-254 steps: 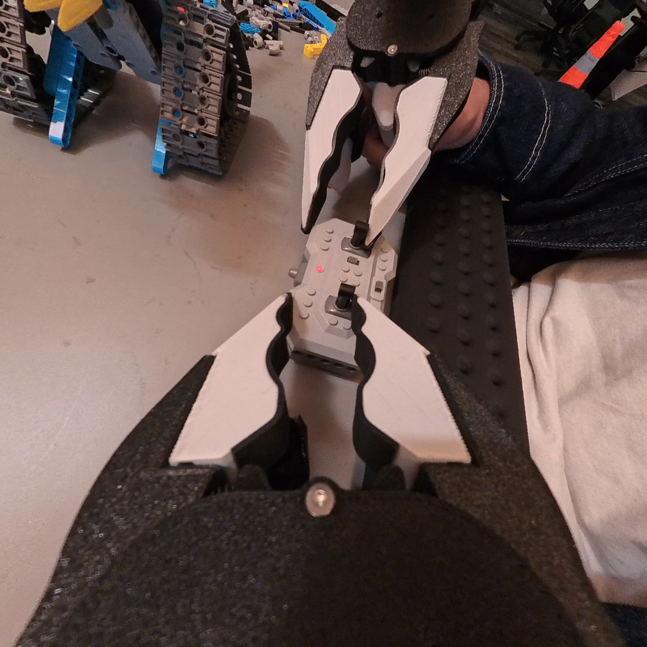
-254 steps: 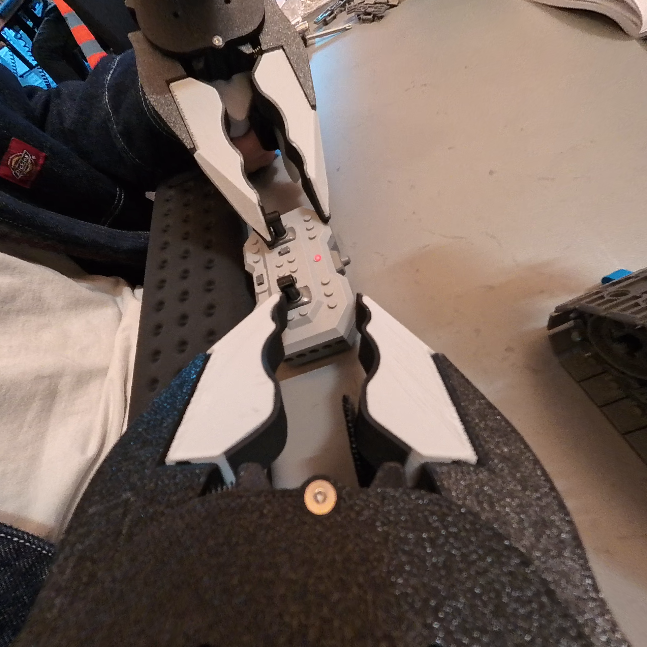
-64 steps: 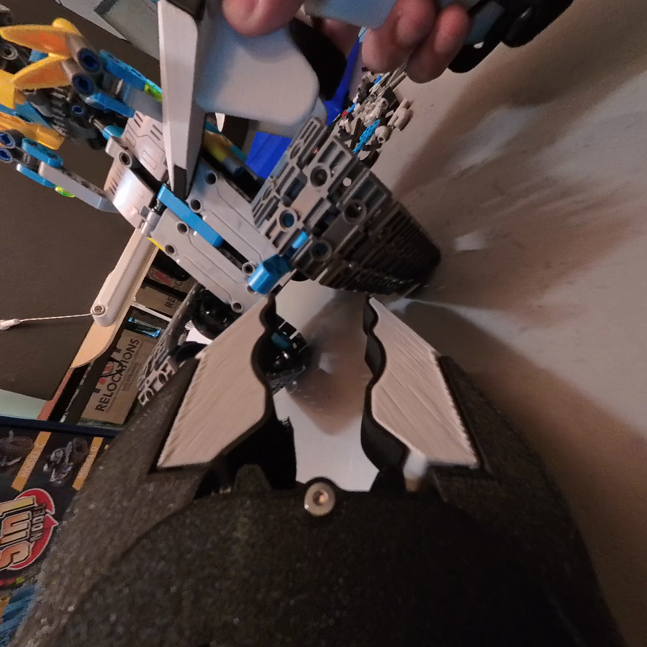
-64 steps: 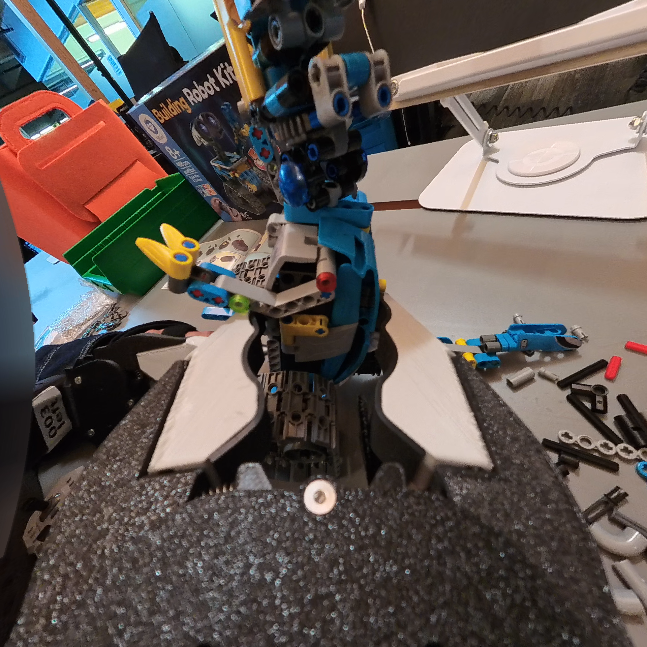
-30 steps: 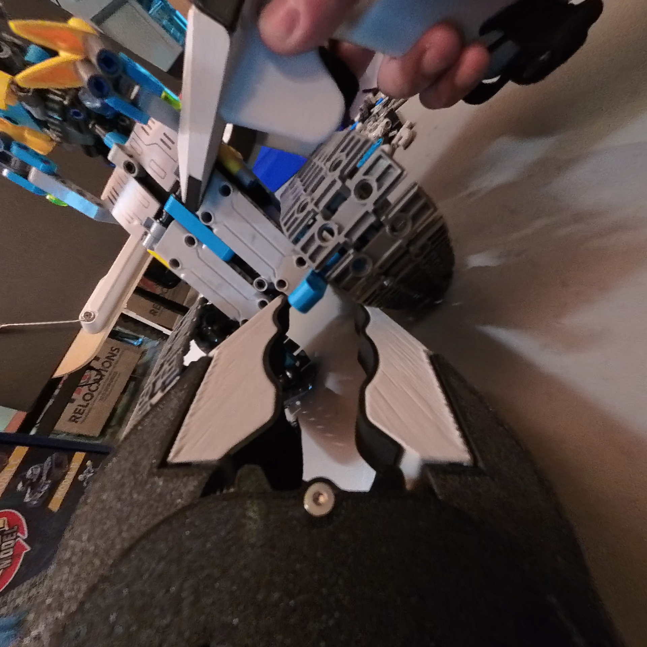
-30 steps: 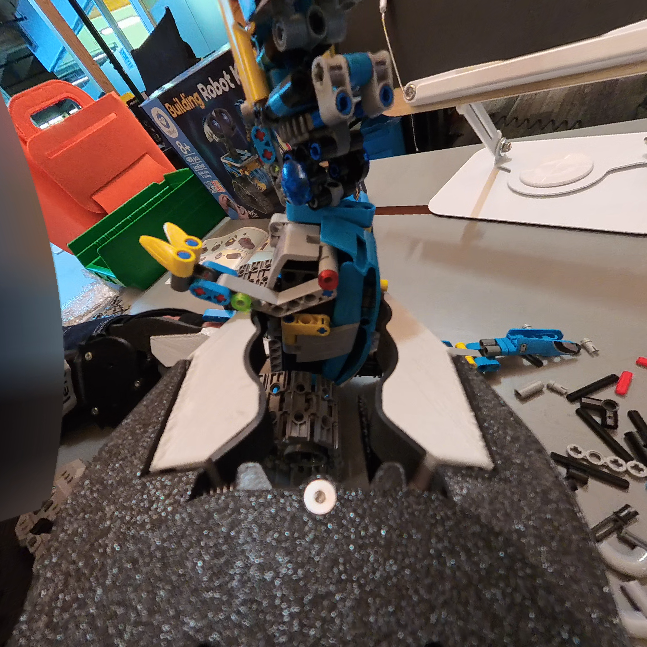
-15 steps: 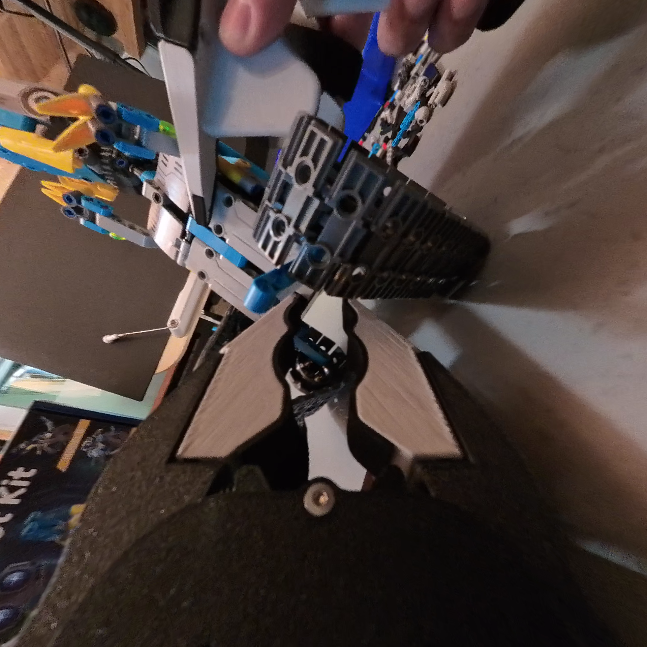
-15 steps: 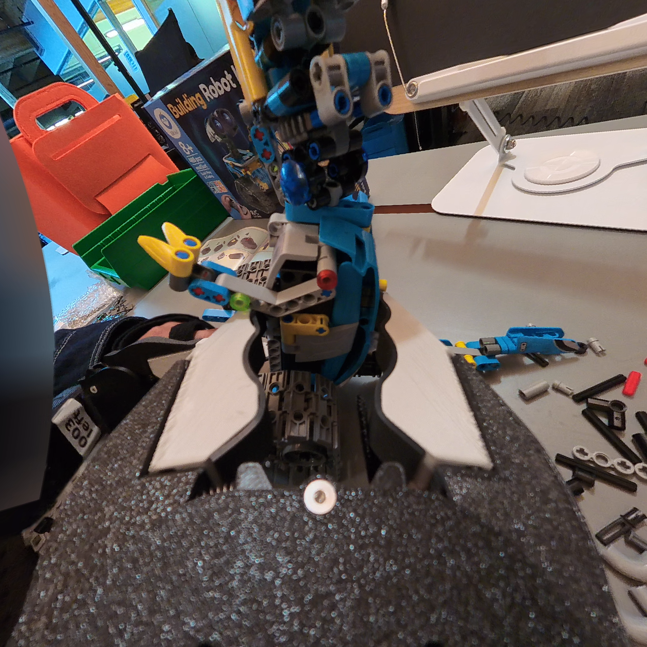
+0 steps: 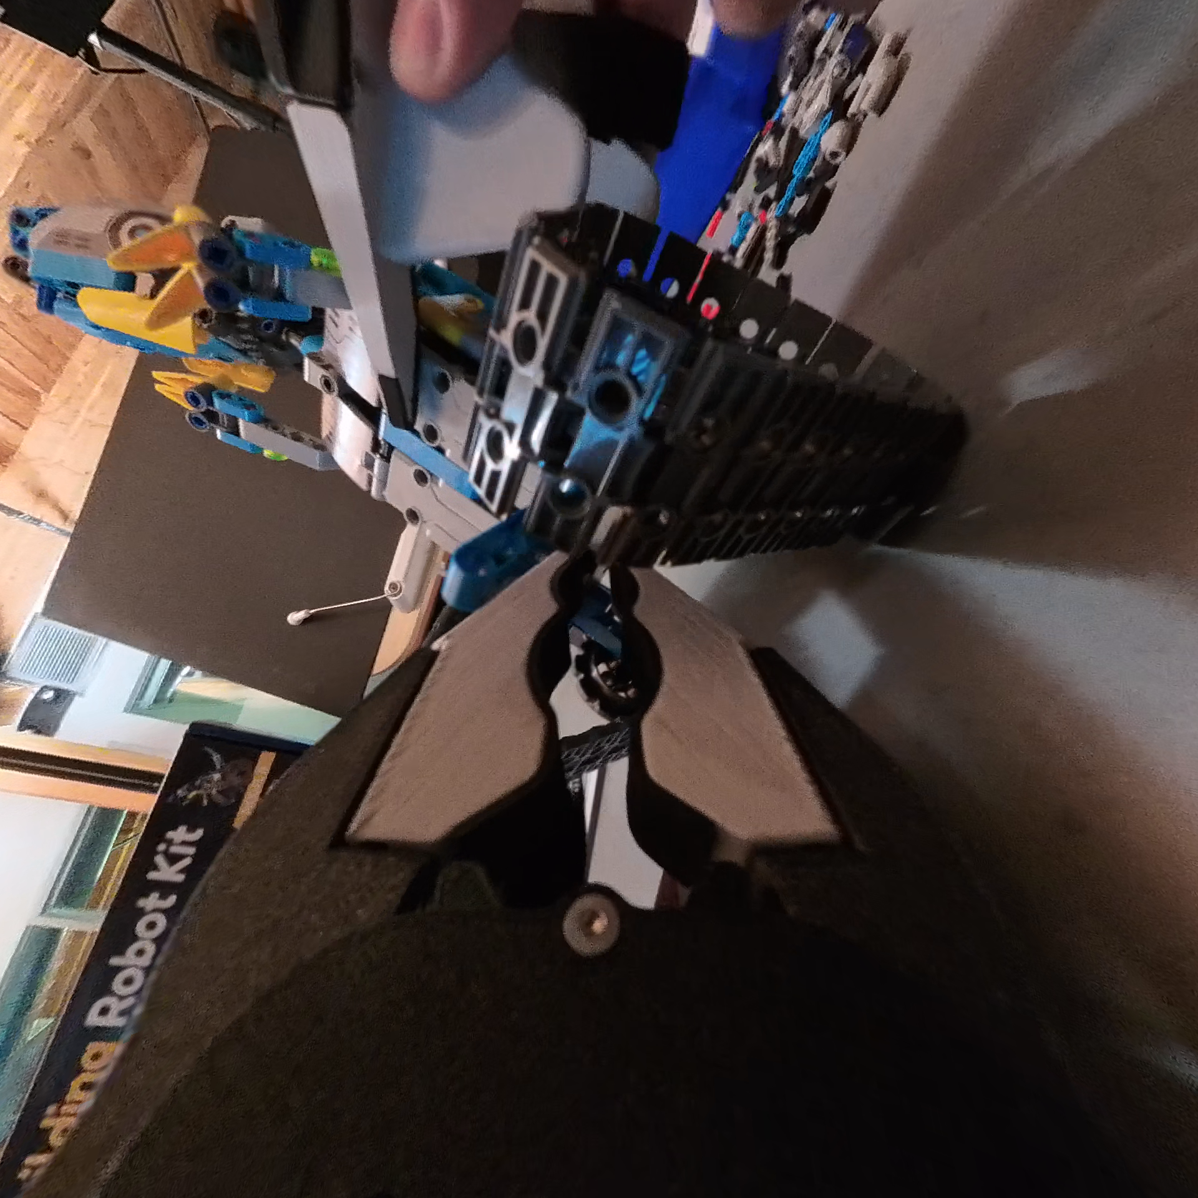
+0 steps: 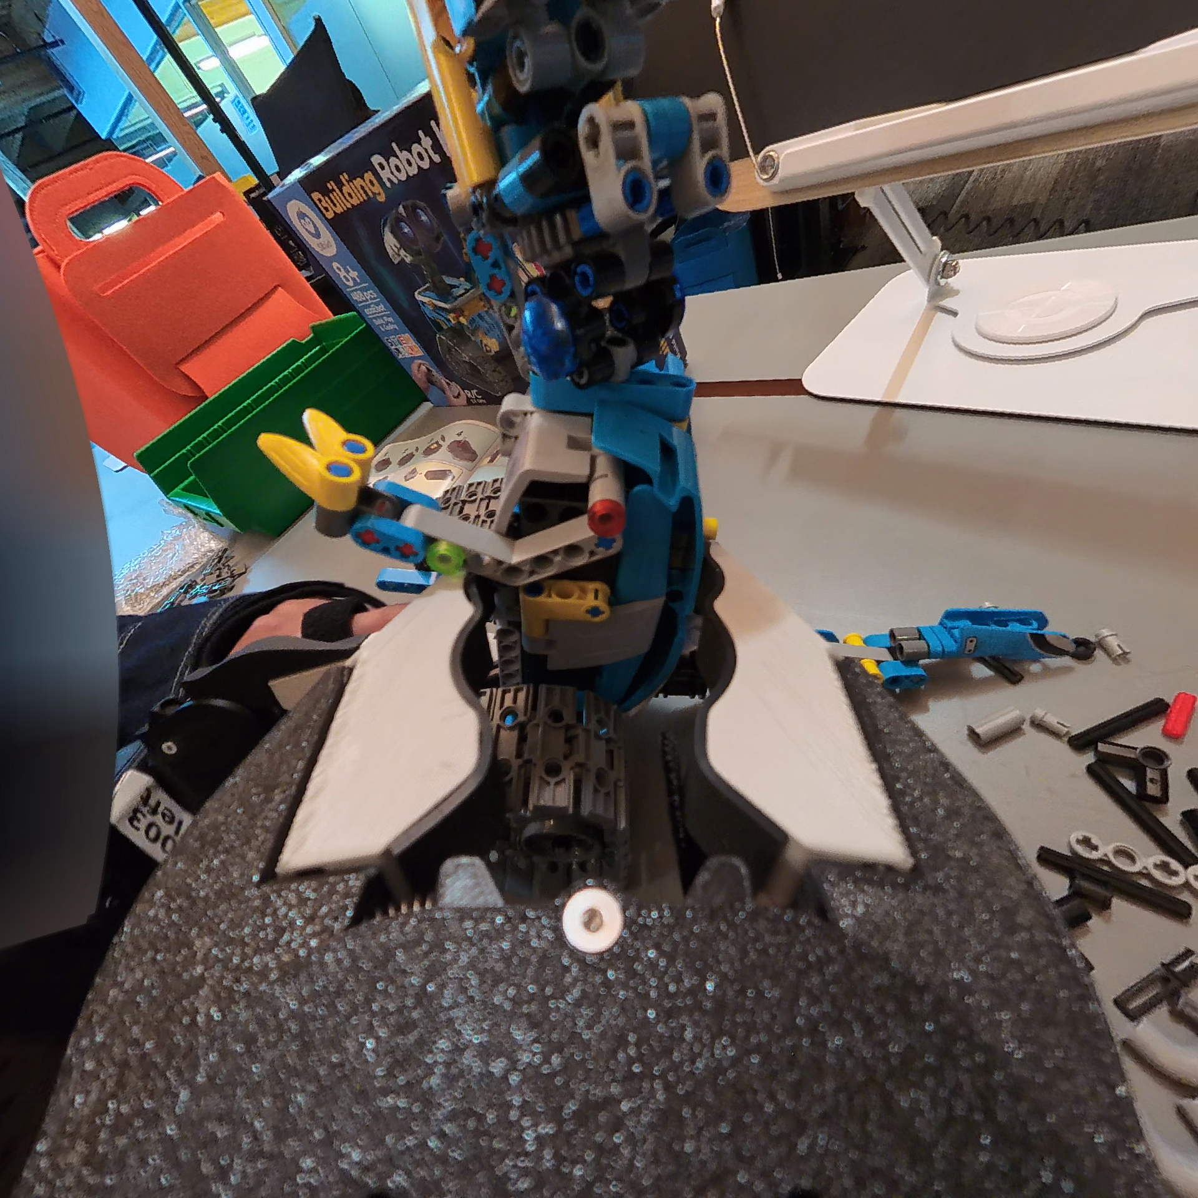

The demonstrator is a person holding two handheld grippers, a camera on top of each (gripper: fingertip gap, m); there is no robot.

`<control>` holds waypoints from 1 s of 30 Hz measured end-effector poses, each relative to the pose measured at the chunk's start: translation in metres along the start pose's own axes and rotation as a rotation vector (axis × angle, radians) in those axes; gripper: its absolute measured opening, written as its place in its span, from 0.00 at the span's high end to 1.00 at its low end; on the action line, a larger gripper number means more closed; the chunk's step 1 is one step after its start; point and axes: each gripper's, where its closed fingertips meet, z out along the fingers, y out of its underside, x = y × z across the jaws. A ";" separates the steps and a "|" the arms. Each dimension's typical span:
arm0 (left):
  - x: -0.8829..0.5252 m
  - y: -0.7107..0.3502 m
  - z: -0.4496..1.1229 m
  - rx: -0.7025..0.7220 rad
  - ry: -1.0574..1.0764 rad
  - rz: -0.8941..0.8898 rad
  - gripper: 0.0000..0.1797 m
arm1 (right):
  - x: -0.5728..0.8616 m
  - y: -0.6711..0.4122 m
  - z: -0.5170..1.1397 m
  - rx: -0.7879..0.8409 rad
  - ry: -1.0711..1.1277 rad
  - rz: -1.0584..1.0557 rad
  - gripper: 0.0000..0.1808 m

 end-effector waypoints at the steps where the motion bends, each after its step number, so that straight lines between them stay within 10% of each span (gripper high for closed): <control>1: 0.000 0.000 0.000 -0.011 -0.005 0.002 0.97 | -0.001 0.000 0.001 0.000 0.000 -0.002 0.66; 11: 0.007 -0.003 -0.003 0.051 0.134 -0.156 0.93 | -0.004 0.000 0.002 0.004 -0.011 0.004 0.66; 17: -0.003 -0.005 -0.045 0.074 0.257 -0.237 0.72 | 0.001 -0.003 0.007 -0.101 -0.157 -0.067 0.66; 23: -0.086 -0.020 -0.101 0.276 0.427 -0.810 0.71 | 0.005 -0.005 0.012 -0.219 -0.346 -0.082 0.66; 30: -0.104 0.015 -0.019 0.195 0.798 -1.334 0.44 | -0.010 -0.001 0.029 -0.376 -0.708 -0.189 0.66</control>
